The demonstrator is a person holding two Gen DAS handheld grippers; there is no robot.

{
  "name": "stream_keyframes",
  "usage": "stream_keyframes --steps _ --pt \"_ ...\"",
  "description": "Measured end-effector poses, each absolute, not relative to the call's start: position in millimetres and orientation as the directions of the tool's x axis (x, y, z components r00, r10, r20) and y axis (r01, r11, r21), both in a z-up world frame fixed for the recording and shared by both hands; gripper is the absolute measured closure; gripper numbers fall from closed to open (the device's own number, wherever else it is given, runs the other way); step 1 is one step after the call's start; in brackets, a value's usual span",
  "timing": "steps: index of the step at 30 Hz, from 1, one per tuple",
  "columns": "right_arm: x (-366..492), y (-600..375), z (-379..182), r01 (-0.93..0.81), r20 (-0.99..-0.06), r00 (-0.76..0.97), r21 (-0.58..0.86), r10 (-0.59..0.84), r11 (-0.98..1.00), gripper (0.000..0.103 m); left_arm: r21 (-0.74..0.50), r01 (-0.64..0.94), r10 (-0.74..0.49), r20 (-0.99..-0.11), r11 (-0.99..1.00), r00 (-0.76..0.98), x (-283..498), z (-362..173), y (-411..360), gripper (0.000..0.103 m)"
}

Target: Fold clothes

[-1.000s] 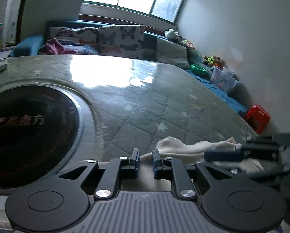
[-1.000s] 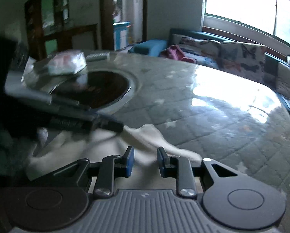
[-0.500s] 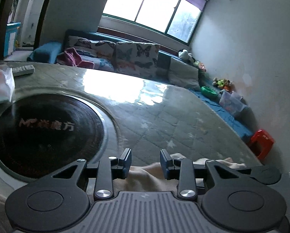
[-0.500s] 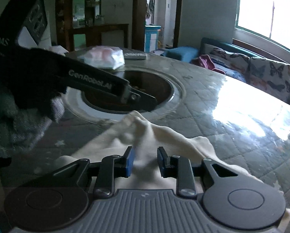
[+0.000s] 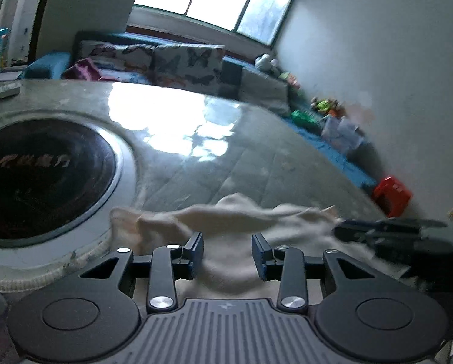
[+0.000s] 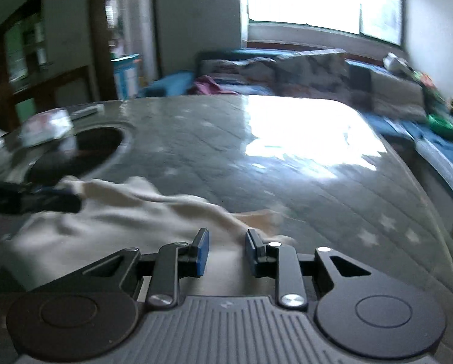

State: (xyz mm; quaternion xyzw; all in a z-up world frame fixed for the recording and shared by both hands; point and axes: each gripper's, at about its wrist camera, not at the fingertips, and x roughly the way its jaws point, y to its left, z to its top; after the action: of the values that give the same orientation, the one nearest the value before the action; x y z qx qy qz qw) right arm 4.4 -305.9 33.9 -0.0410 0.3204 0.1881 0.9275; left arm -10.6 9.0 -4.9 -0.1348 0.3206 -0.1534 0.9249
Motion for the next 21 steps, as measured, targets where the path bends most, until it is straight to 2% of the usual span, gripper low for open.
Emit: stream_keyframes --steps 3,7,17,21 --pt "8 -325 31 -0.332 -0.615 0.732 0.056 0.294 0.942 0.078 -0.334 0.185 -0.354 -0.567 0.924 0.743 -10 -9 9 0.066" --pt "-8 -335 46 -0.371 -0.598 0.742 0.008 0.302 0.929 0.078 -0.314 0.192 -0.346 -0.570 0.930 0.746 -12 -8 6 0.065" --pt "-48 -338 35 -0.393 -0.657 0.711 -0.076 0.250 0.916 0.078 -0.227 0.209 -0.304 -0.571 0.951 0.763 -20 -6 -1 0.065" --pt "-58 -341 49 -0.396 -0.621 0.736 -0.071 0.270 0.916 0.078 -0.213 0.225 -0.308 -0.554 0.951 0.774 -31 5 -4 0.065"
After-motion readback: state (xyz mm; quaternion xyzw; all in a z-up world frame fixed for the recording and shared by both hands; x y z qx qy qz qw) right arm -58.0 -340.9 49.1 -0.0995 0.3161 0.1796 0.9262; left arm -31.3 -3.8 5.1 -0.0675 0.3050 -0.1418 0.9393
